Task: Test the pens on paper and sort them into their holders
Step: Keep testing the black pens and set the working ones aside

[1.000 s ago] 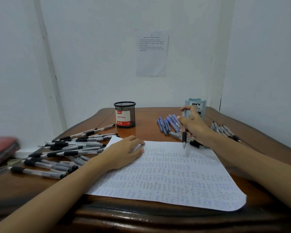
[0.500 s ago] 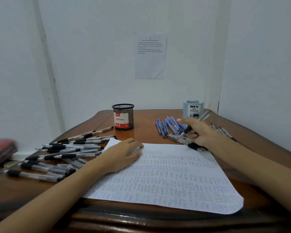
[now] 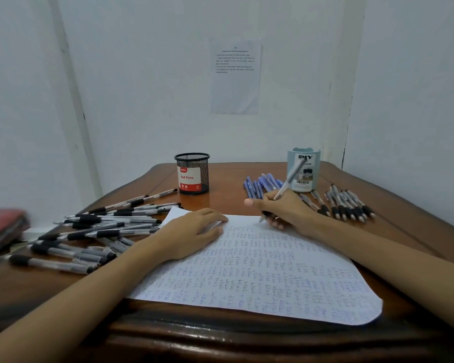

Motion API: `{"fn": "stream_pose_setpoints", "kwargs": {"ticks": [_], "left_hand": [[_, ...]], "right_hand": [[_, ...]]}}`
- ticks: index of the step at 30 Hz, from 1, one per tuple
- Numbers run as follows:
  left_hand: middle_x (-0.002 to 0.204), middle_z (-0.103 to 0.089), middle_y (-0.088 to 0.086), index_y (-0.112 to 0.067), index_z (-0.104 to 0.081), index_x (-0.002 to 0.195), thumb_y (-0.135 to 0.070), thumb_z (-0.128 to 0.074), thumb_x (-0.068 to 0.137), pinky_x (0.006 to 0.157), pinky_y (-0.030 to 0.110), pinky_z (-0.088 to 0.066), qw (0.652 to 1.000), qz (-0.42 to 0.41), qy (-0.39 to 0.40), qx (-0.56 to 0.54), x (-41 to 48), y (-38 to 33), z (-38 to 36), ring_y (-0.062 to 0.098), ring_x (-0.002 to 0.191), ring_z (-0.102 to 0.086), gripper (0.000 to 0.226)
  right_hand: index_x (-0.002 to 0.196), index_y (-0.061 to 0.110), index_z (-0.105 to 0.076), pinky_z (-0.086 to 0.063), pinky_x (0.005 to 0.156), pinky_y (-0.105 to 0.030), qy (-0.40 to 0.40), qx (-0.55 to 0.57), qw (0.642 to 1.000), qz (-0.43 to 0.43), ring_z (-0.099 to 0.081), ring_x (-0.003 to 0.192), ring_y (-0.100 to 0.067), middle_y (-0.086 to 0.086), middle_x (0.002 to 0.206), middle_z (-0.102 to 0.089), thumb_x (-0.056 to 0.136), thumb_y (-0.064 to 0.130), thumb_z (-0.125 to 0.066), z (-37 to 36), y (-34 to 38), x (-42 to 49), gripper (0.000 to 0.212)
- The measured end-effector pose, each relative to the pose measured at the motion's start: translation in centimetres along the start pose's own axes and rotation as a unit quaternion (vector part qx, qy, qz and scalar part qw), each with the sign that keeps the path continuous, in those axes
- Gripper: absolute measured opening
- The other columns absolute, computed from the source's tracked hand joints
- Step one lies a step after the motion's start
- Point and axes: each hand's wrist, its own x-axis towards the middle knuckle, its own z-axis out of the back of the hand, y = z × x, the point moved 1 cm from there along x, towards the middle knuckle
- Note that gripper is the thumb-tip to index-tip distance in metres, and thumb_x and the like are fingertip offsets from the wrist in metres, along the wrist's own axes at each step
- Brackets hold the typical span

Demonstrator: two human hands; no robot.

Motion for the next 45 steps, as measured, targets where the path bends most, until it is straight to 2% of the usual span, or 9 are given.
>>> {"fn": "stream_pose_setpoints", "kwargs": {"ticks": [4,7,12,18,23,28,32,37,45], "left_hand": [[0.142,-0.039,-0.011,-0.029,-0.04,0.138,-0.038,-0.034,0.099,0.1,0.018,-0.027,1.0,-0.002,-0.002,0.002,0.0,0.2,-0.1,0.004,0.125,-0.038,0.04],[0.142,-0.039,-0.01,-0.028,-0.04,0.138,-0.038,-0.033,0.099,0.1,0.019,-0.028,1.0,-0.002,0.0,0.005,0.0,0.1,-0.1,0.005,0.125,-0.038,0.04],[0.142,-0.039,-0.009,-0.027,-0.04,0.138,-0.038,-0.033,0.099,0.099,0.019,-0.028,1.0,-0.003,0.001,0.006,-0.1,0.0,0.0,0.005,0.125,-0.039,0.041],[0.143,-0.039,-0.009,-0.027,-0.04,0.138,-0.038,-0.033,0.1,0.099,0.02,-0.028,1.0,-0.002,0.004,0.008,0.0,0.0,0.0,0.006,0.125,-0.038,0.041],[0.143,-0.038,-0.009,-0.027,-0.04,0.138,-0.038,-0.033,0.1,0.102,0.022,-0.029,1.0,-0.002,0.004,0.006,-0.1,-0.1,0.1,0.006,0.126,-0.038,0.041],[0.143,-0.038,-0.008,-0.027,-0.039,0.139,-0.038,-0.033,0.1,0.103,0.023,-0.03,1.0,-0.001,0.007,0.008,-0.1,-0.1,0.1,0.006,0.126,-0.038,0.041],[0.143,-0.038,-0.008,-0.026,-0.04,0.138,-0.038,-0.033,0.1,0.104,0.025,-0.031,1.0,-0.003,0.007,0.002,-0.1,-0.1,0.2,0.007,0.125,-0.039,0.041],[0.143,-0.038,-0.008,-0.026,-0.039,0.138,-0.038,-0.033,0.1,0.105,0.026,-0.031,1.0,-0.001,0.011,0.001,-0.2,-0.2,0.2,0.007,0.126,-0.038,0.041],[0.144,-0.037,-0.008,-0.026,-0.039,0.139,-0.038,-0.033,0.1,0.106,0.027,-0.032,1.0,0.001,0.012,-0.001,-0.2,-0.2,0.2,0.008,0.127,-0.038,0.042]], "right_hand": [[0.047,0.012,-0.043,-0.033,0.036,-0.015,-0.033,-0.05,0.997,0.054,-0.037,0.032,-0.006,-0.009,0.051,-0.051,0.08,0.022,-0.073,-0.3,-0.4,0.6,0.046],[0.049,0.011,-0.041,-0.034,0.038,-0.015,-0.011,-0.063,0.996,0.064,-0.037,0.033,-0.006,-0.01,0.05,-0.047,0.085,0.014,-0.068,-0.3,-0.6,0.7,0.044],[0.048,0.011,-0.042,-0.035,0.04,-0.016,0.033,-0.059,0.995,0.074,-0.038,0.033,-0.008,0.002,0.038,-0.045,0.085,0.013,-0.067,-0.3,-0.8,0.8,0.044],[0.05,0.009,-0.043,-0.037,0.042,-0.015,0.049,-0.06,0.993,0.085,-0.04,0.035,-0.006,0.0,0.041,-0.047,0.084,0.013,-0.068,-0.4,-0.8,0.8,0.042],[0.049,0.009,-0.039,-0.036,0.04,-0.012,0.034,-0.074,0.993,0.082,-0.04,0.033,-0.001,-0.001,0.042,-0.037,0.086,-0.006,-0.055,-0.4,-0.9,1.1,0.043],[0.052,0.007,-0.042,-0.036,0.04,-0.013,0.038,-0.058,0.994,0.079,-0.04,0.034,-0.002,0.002,0.039,-0.044,0.088,0.004,-0.061,-0.3,-1.0,0.9,0.041],[0.049,0.008,-0.041,-0.041,0.048,-0.017,0.014,-0.069,0.993,0.097,-0.041,0.034,-0.001,0.007,0.036,-0.043,0.087,0.003,-0.061,-0.4,-1.0,1.1,0.043],[0.049,0.008,-0.041,-0.037,0.043,-0.01,0.012,-0.064,0.993,0.099,-0.041,0.034,-0.001,0.002,0.039,-0.043,0.087,0.002,-0.062,-0.4,-1.0,1.0,0.043],[0.05,0.009,-0.041,-0.039,0.044,-0.014,-0.003,-0.089,0.991,0.096,-0.042,0.036,-0.001,0.0,0.043,-0.041,0.086,-0.001,-0.059,-0.3,-1.2,1.4,0.041]]}}
